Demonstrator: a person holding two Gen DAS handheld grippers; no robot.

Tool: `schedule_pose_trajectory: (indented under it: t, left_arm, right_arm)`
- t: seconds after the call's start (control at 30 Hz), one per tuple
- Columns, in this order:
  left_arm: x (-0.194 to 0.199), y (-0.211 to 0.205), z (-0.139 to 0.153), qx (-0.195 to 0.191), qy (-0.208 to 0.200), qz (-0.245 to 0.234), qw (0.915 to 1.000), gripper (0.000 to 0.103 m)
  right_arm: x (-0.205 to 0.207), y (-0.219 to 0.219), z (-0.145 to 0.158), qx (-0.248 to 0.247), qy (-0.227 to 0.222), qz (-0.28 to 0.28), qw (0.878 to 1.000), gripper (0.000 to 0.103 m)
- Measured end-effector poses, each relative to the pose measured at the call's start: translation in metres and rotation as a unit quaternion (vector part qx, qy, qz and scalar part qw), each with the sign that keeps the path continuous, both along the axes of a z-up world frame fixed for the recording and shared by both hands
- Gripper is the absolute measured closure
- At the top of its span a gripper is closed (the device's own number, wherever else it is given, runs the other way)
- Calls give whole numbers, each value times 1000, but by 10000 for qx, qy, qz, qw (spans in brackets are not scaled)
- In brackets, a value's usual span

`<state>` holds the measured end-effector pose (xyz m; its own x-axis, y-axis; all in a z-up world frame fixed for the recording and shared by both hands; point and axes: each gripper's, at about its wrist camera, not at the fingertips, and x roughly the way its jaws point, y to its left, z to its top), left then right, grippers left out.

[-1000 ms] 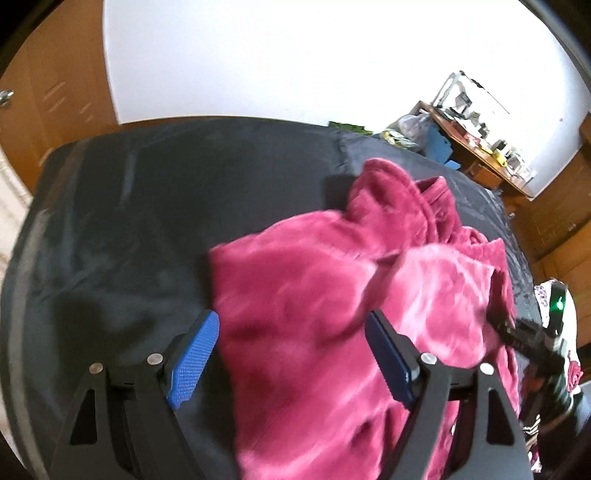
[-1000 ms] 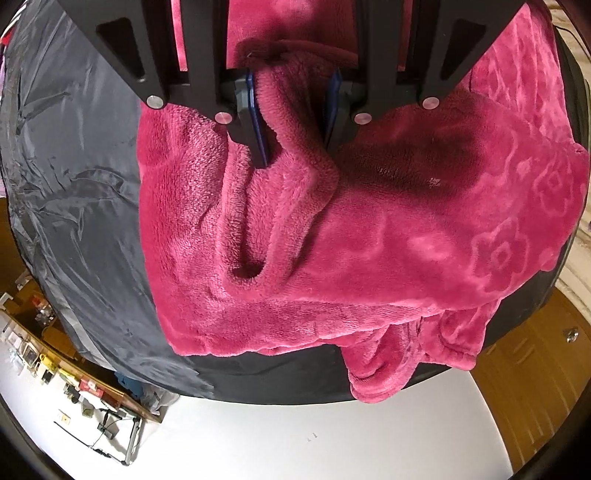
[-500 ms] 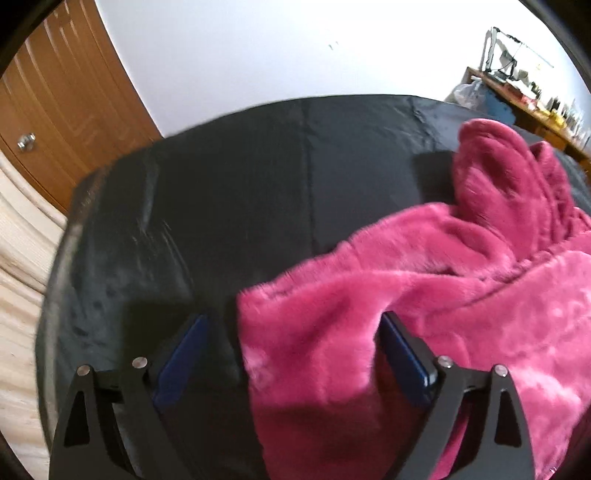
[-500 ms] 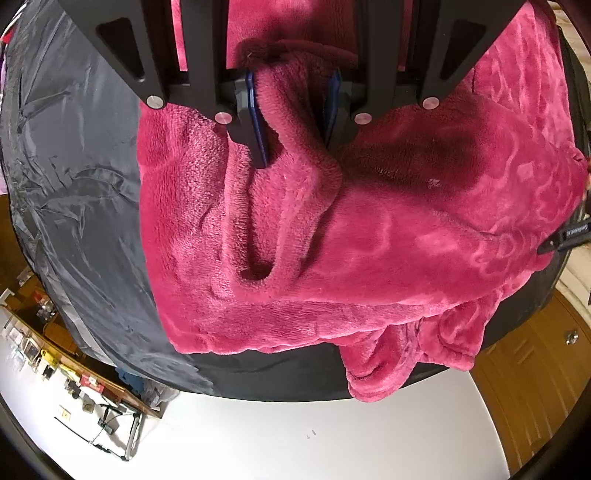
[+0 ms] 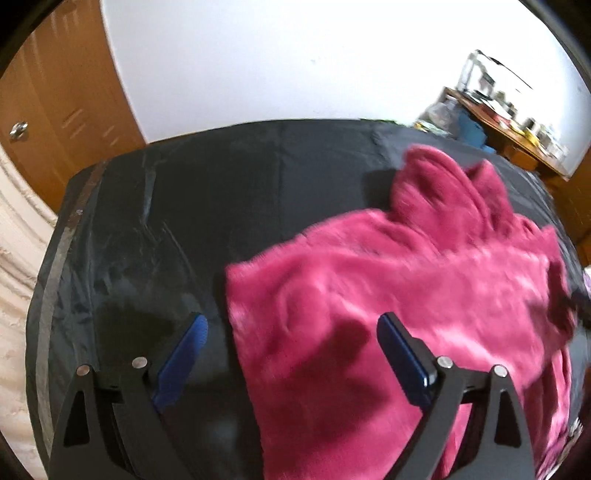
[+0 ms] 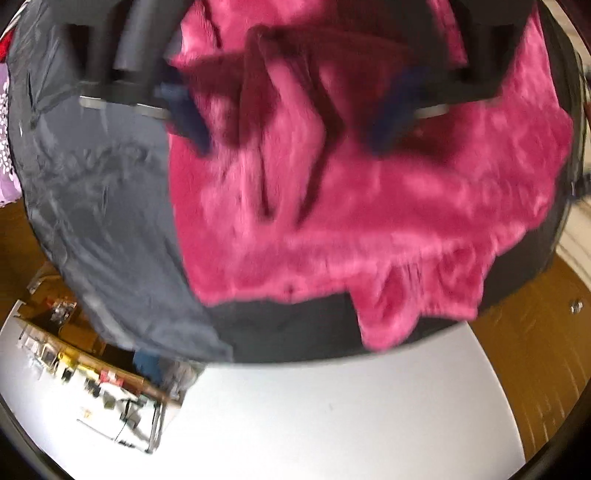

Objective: Fold clothes

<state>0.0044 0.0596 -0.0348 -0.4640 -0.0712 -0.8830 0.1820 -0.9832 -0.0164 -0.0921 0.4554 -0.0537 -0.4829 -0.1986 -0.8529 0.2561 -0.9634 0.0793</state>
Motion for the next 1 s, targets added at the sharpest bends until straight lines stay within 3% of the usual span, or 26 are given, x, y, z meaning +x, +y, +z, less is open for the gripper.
schedule_pose_trajectory:
  t: [0.17,0.3,0.6,0.67,0.7,0.73,0.8,1.0]
  left_arm:
    - [10,12,-25,-24,-323,-35,9995,8]
    - [13,6,-41,218,-441,130,9987,8]
    - [13,7,-49,248,-416,138,9987,7]
    - [13,8,-48,239,-422,160,9987,7]
    - [14,10,-46,225,-418,172,9987,7]
    - [14,12,-44,191,-407,171,9988,7]
    - [15,15,-41,111,-383,145,9991,7]
    - [11,15,-37,56,-370,136,9992,6]
  right_arm:
    - [-14,-16,-11,600,-129,240,9978,8]
    - [-23,-5,-42,515,-758,300,9953,9]
    - [-29,10,-47,126,-903,340,9953,7]
    - [-31,22,-41,-169,-922,59,9956,21]
    - [-32,30,-37,-293,-919,-154,9952,41]
    - [-32,34,-34,-441,-920,-234,9945,48]
    - [-32,41,-29,-757,-925,-271,9925,48]
    - [-22,27,-14,-708,-603,-13,9957,48]
